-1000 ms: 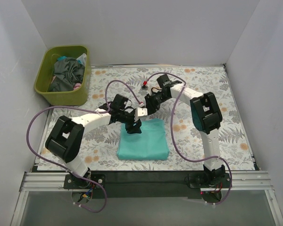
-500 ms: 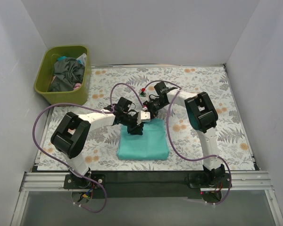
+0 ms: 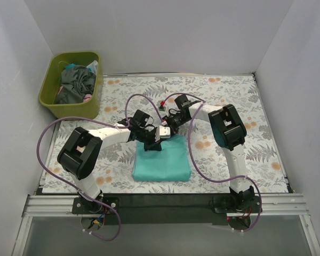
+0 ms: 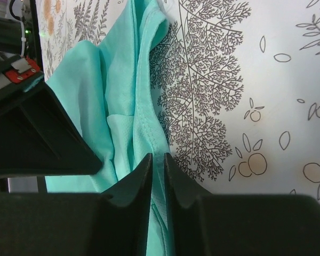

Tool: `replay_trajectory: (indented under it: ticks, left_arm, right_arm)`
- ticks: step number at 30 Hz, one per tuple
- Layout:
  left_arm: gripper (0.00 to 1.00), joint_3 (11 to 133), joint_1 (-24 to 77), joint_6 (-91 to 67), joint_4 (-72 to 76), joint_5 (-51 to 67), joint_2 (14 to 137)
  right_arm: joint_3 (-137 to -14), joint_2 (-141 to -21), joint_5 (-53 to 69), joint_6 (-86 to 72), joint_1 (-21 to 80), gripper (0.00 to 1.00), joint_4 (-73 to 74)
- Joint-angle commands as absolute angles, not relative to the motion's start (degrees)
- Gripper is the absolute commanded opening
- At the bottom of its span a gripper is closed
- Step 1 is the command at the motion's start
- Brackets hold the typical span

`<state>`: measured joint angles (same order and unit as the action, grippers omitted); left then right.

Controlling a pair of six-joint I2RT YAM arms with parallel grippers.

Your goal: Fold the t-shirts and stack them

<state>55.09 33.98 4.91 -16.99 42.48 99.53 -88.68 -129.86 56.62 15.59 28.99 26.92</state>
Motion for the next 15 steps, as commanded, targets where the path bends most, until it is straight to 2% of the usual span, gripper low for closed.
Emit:
replay_trajectory:
  ticks: [1,9,15]
  left_arm:
    - [0.0,57.8,34.3,6.6,-16.9,41.2,94.0]
    - [0.0,58.2,34.0,9.7,-13.7,37.2,90.4]
    - [0.0,55.9,33.2,10.5,-7.7,33.8,93.0]
  right_arm:
    - [-86.6,-131.0,53.3,17.3,29.6,0.18,27.4]
    - [-86.0,-130.8,53.9,17.7,30.0,0.17,27.4]
    - [-86.0,-130.5,54.2,17.8,30.1,0.17,27.5]
